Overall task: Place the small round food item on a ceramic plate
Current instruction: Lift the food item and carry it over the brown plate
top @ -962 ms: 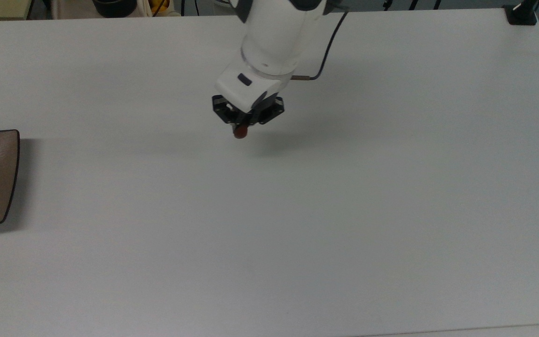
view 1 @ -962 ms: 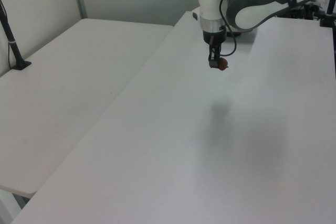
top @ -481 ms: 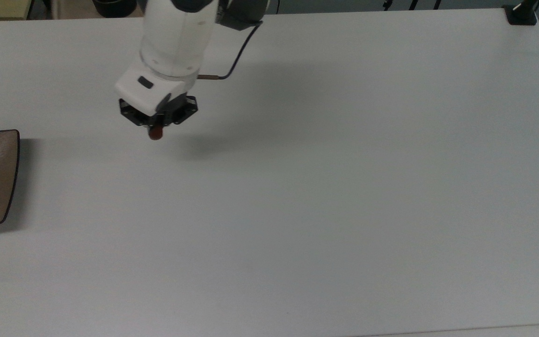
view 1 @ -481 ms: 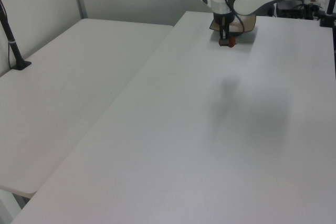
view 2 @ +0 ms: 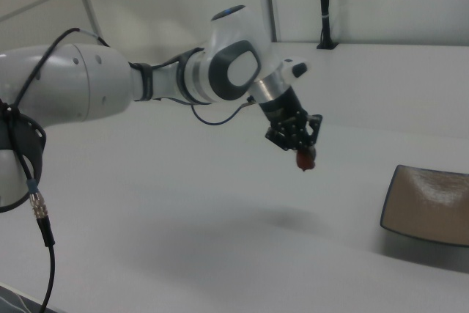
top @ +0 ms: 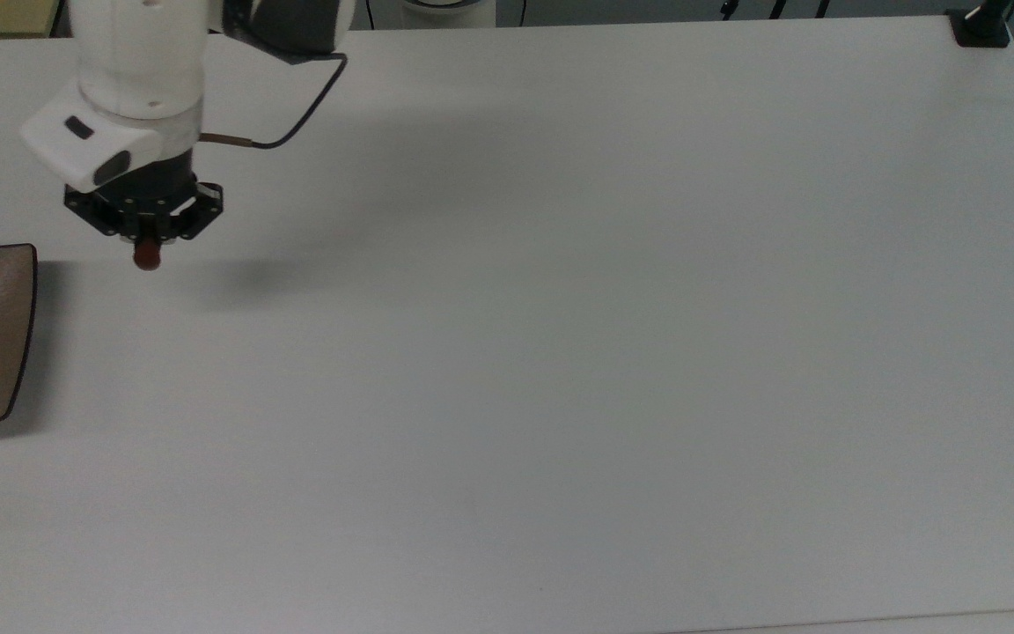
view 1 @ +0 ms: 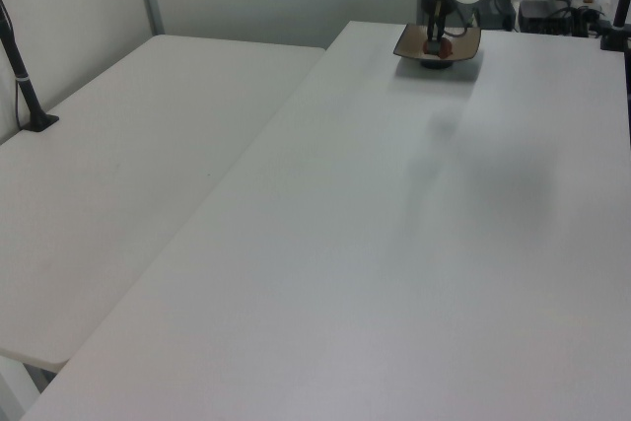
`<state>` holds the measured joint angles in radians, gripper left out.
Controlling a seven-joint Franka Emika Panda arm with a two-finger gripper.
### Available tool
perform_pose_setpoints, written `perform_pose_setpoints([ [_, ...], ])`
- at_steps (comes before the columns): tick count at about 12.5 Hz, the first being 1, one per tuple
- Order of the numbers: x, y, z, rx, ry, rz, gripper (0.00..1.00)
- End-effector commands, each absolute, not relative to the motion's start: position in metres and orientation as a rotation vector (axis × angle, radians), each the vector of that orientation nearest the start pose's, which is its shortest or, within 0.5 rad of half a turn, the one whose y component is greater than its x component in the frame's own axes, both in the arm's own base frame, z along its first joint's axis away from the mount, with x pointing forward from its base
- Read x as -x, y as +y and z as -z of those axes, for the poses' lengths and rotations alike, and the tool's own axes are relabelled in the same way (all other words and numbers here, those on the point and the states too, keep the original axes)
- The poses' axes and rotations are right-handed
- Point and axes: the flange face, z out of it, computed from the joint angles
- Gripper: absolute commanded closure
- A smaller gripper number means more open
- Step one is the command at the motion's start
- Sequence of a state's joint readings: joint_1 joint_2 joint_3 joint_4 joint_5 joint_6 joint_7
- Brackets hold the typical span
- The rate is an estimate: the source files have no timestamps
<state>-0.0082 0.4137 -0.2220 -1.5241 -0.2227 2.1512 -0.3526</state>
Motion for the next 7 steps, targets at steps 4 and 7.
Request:
perform_pose_setpoints([
  [4,-0.701,-0.242,-0.448,3.399,-0.238,0.560,1.00],
  [7,-0.709,-0.277,-0.436,3.360,-0.111,0.671,1.00],
])
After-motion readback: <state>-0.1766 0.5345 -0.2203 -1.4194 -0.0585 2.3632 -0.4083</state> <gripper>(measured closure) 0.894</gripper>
